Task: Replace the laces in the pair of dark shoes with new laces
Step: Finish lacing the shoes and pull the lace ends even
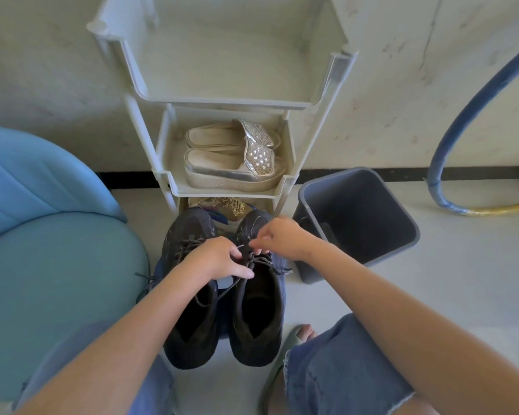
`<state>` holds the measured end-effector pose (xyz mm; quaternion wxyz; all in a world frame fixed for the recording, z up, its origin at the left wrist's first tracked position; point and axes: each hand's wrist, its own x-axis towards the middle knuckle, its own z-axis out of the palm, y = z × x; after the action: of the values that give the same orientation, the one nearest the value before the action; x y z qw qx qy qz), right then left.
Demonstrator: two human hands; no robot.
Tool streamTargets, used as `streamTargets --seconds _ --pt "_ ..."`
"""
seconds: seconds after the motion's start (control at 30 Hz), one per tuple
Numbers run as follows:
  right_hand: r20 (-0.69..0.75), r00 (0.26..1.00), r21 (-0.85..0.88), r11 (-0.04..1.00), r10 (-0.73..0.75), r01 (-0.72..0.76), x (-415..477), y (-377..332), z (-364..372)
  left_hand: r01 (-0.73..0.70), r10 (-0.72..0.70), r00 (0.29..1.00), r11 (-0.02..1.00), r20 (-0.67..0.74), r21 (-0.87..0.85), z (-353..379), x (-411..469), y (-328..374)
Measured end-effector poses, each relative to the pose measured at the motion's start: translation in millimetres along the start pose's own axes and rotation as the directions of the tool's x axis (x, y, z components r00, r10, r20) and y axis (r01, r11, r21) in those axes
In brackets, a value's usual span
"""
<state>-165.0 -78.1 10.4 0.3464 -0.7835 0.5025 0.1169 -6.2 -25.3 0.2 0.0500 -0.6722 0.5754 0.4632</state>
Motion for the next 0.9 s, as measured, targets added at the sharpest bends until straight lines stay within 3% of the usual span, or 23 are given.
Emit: streamTargets --seconds 0.1,0.27,0.43,0.57,0.67,0.77,0.9 --pt "0.076 0.997 -0.083 0.996 0.027 -0.021 10.4 -4.9 6.0 -0.011 0.011 1.000 1.000 -0.013 -0.005 2.9 0.8 -0.1" --pt "0.075 0.994 -0.073 0.994 0.085 -0.080 19.0 -9.9 8.6 -0.029 0.030 0.999 0.999 -0.022 0.026 8.3 3.1 2.7" --pt "0.085 0.996 -0.096 0.995 0.014 -0.006 18.2 -10.3 7.4 -0.020 0.022 0.999 0.999 -0.040 0.051 12.9 3.0 4.1" --pt "0.087 0.996 -0.040 0.999 -0.033 0.036 18.8 -7.5 5.1 0.000 0.001 1.000 1.000 -0.028 0.016 10.7 1.0 3.5" --pt "0.104 0.994 0.125 0.991 0.033 -0.046 20.4 -2.5 3.4 0.000 0.000 0.999 1.000 -0.035 0.001 9.5 -0.2 4.2" --pt "0.168 0.981 0.131 0.985 0.093 -0.116 23.1 -0.9 2.0 -0.005 0.004 0.999 1.000 -0.035 -0.015 7.8 -1.8 6.2" --pt "0.293 0.955 0.061 0.996 0.048 -0.069 20.4 0.8 -4.1 -0.029 0.029 0.999 1.000 -0.024 -0.009 7.2 -1.9 4.9"
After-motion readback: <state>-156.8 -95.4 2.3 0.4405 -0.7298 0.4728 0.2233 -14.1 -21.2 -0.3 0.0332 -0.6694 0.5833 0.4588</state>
